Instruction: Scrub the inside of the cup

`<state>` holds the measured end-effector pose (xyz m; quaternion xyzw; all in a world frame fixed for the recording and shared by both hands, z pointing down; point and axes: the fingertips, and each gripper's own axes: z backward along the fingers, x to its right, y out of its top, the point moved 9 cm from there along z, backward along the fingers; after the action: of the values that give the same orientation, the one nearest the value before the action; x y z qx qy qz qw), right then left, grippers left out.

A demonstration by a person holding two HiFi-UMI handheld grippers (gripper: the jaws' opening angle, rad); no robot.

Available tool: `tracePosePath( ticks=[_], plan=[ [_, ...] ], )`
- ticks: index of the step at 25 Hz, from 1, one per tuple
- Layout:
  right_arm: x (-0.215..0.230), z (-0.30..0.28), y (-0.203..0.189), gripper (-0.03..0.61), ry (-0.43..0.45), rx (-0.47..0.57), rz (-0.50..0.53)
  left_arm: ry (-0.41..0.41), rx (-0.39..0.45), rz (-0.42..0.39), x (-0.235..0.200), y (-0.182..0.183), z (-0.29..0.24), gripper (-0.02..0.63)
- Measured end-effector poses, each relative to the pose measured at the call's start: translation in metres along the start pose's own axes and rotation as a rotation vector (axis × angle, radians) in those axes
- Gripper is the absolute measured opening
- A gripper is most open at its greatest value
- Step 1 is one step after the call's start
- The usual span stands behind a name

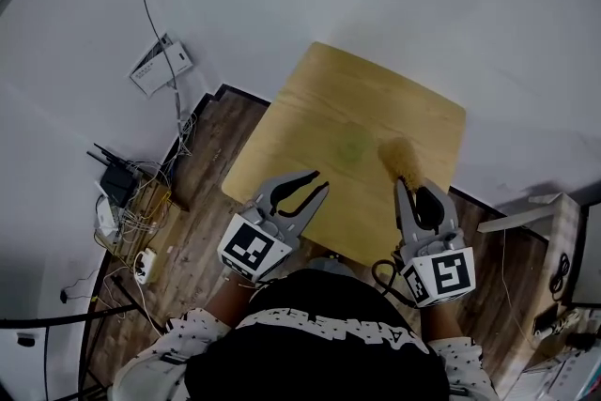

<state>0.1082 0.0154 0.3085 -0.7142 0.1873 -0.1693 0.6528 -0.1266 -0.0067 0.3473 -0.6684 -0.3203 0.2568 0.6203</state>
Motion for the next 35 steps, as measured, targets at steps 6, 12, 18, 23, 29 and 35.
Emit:
tracePosePath(
  ticks=[6, 12, 18, 23, 29, 35],
  plan=[
    [0.021, -0.016, -0.012, 0.066, -0.012, -0.018, -0.020, -0.011, -0.044, -0.040, -0.006, -0.014, -0.020, 0.119],
    [0.022, -0.018, -0.017, 0.066, -0.006, -0.024, -0.046, -0.001, -0.108, -0.057, -0.015, -0.032, -0.030, 0.140],
    [0.028, -0.025, -0.024, 0.066, -0.032, -0.041, -0.049, -0.030, -0.134, -0.023, -0.025, -0.050, -0.042, 0.172],
    [0.030, -0.033, -0.028, 0.066, -0.068, -0.066, -0.057, -0.061, -0.132, 0.028, -0.035, -0.069, -0.054, 0.178],
    [0.036, -0.049, -0.038, 0.066, -0.068, -0.103, -0.052, -0.080, -0.155, 0.027, -0.043, -0.090, -0.076, 0.217],
    [0.035, -0.060, -0.043, 0.066, -0.084, -0.120, -0.051, -0.083, -0.181, 0.052, -0.052, -0.114, -0.095, 0.275]
  ],
)
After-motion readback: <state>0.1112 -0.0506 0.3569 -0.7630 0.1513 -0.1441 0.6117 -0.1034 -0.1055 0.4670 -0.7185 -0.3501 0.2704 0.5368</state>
